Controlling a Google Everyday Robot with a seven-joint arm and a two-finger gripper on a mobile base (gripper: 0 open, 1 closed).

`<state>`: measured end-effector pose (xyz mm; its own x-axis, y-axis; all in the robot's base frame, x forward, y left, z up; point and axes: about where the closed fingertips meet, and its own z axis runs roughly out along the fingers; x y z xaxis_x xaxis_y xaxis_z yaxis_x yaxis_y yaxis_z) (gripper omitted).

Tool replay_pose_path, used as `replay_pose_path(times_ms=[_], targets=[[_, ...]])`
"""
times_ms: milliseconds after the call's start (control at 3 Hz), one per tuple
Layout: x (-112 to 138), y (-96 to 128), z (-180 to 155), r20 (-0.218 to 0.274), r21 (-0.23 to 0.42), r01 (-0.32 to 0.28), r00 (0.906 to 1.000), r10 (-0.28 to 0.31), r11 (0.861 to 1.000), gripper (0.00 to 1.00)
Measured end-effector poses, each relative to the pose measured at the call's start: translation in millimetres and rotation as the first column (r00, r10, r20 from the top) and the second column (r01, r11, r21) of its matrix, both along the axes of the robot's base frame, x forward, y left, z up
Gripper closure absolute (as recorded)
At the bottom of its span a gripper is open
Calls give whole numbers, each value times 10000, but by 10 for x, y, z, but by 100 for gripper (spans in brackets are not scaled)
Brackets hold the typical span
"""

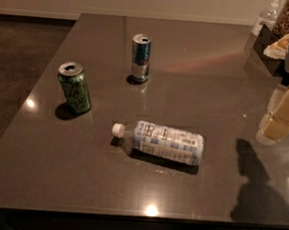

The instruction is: Pick blue plastic bottle

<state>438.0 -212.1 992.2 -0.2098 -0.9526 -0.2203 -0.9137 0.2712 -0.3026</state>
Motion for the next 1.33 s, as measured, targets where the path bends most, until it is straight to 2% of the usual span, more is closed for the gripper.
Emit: replay_pose_path(times_ms=[333, 667, 1000, 1333], targets=[[0, 0, 1, 2, 0, 0, 10000, 0, 10000, 0], [-27, 196, -91, -440, -126, -374, 9984, 368, 9992, 0], [-47, 536, -296, -1020, -289, -961, 9905, 927, 9950, 0], [-22, 828, -527, -1405, -409, -1283, 9826, 1214, 9909, 0]])
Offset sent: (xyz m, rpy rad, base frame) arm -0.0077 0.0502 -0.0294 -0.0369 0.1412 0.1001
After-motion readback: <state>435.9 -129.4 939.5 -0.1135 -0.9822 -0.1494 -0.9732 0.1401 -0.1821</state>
